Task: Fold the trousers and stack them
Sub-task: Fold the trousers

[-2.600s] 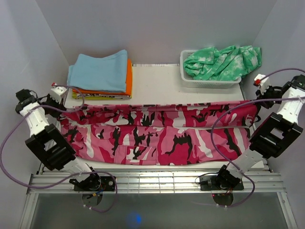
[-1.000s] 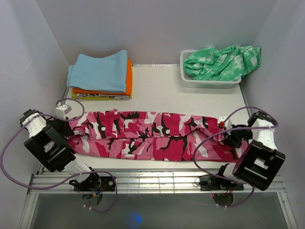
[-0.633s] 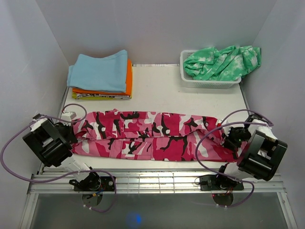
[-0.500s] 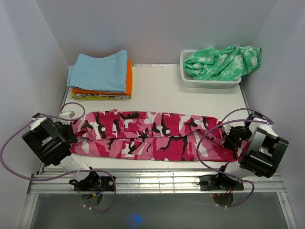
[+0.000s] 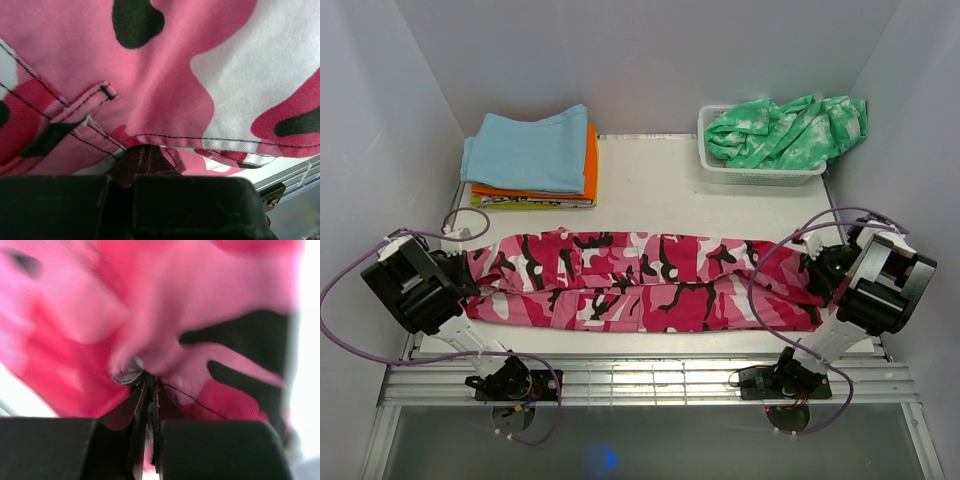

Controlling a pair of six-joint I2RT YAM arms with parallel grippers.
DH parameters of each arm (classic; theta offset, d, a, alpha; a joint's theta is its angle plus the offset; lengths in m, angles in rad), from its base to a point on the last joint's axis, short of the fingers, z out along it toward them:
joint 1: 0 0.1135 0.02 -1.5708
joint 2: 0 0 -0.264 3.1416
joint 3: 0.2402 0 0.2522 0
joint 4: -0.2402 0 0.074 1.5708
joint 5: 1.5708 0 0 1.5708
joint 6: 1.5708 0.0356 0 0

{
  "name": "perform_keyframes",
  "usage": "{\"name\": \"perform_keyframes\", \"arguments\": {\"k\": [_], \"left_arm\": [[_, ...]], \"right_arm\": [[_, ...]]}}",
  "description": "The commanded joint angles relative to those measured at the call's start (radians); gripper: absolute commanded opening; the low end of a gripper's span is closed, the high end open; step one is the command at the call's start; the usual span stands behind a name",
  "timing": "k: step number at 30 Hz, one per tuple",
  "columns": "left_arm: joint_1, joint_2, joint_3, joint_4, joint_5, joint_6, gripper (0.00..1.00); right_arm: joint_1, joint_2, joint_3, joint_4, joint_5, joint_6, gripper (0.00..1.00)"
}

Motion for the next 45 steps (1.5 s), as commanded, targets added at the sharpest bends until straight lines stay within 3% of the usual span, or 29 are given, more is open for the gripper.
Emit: {"name": "perform_keyframes", "arguments": {"k": [1,6,9,14,20,24,26,29,32,34,36,39,40,41,43,44,45], "left_arm": [[0.001,0.049,0.083,0.177,-0.103,0.02,0.0],[-0.044,0.022,0.277,0.074,0.071,-0.001,0.0],[-0.053,0.009,0.382,0.042,0.136,-0.03,0.0],[-0.045,0.029,0.621,-0.009,0.155,-0.04,0.0],[0.024,0.04,0.718,-0.031,0.213,-0.008,0.0],[0.096,0.025,0.669,-0.073,0.248,0.078,0.0],[0.126,0.022,0.599,-0.1,0.242,0.159,0.0],[0.149,0.005,0.485,-0.121,0.213,0.282,0.0],[0.153,-0.012,0.274,-0.066,0.109,0.385,0.0],[0.153,-0.006,0.073,0.082,-0.077,0.439,0.0],[0.153,0.023,-0.013,0.149,-0.121,0.421,0.0],[0.151,0.041,0.057,0.137,-0.059,0.356,0.0],[0.151,0.046,0.081,0.097,-0.04,0.368,0.0],[0.151,0.041,0.121,0.059,-0.007,0.388,0.0],[0.163,-0.009,0.176,-0.085,0.09,0.513,0.35],[0.163,-0.047,0.201,-0.131,0.147,0.557,0.44],[0.162,-0.107,0.248,-0.197,0.238,0.609,0.55]], "right_arm": [[-0.032,0.039,0.149,0.293,0.19,-0.046,0.08],[-0.023,0.019,0.33,0.12,0.025,-0.024,0.08],[-0.032,-0.005,0.419,0.105,-0.022,-0.01,0.08],[-0.098,-0.03,0.517,0.083,-0.111,-0.035,0.08],[-0.228,-0.018,0.657,-0.123,-0.235,-0.159,0.08],[-0.316,-0.065,0.607,-0.297,-0.252,-0.387,0.08],[-0.348,-0.114,0.473,-0.296,-0.217,-0.459,0.08],[-0.371,-0.194,0.229,-0.175,-0.134,-0.575,0.08],[-0.371,-0.245,0.026,-0.02,-0.06,-0.633,0.08],[-0.368,-0.257,-0.074,0.072,-0.014,-0.653,0.08],[-0.367,-0.24,-0.078,0.083,0.001,-0.645,0.08],[-0.363,-0.225,-0.006,0.01,-0.009,-0.636,0.08],[-0.363,-0.226,0.012,-0.016,-0.011,-0.629,0.16],[-0.363,-0.223,0.043,-0.041,-0.008,-0.627,0.36],[-0.373,-0.232,0.101,-0.082,-0.002,-0.612,0.53],[-0.383,-0.236,0.143,-0.121,-0.015,-0.618,0.64],[-0.393,-0.236,0.216,-0.211,-0.037,-0.645,0.83]]}}
